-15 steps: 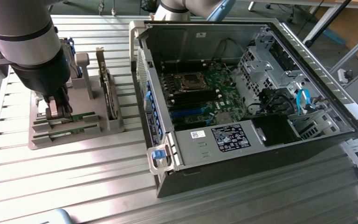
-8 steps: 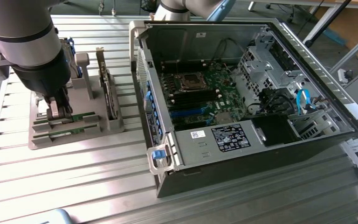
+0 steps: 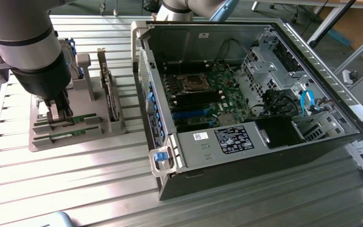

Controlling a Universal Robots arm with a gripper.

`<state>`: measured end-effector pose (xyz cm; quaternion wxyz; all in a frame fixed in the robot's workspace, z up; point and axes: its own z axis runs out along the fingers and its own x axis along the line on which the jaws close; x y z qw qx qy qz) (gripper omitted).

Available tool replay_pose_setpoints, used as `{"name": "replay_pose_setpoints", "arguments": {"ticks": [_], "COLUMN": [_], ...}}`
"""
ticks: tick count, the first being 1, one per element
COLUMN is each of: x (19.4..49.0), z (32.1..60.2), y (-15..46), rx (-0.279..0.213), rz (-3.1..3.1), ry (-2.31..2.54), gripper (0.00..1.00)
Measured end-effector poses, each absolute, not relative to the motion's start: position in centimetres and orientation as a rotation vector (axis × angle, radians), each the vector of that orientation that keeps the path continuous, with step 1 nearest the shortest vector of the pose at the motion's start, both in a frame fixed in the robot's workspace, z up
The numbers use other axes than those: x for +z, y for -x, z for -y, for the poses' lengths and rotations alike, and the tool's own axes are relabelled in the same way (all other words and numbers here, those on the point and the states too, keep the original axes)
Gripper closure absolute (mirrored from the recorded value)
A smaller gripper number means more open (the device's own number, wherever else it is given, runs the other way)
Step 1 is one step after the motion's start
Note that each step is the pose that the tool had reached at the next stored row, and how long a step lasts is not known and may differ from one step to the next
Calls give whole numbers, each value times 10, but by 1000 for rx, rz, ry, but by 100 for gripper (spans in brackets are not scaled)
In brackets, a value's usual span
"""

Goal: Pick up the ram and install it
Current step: 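Pick up the ram and move it above insertion slot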

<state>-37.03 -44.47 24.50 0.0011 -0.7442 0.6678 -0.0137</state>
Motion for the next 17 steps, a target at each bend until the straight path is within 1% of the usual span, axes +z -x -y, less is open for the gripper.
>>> {"name": "replay_pose_setpoints", "arguments": {"ticks": [17], "x": [237], "z": [445], "y": [371], "rx": [-43], "rz": [-2085], "ry": [2346], "gripper": [70]}}
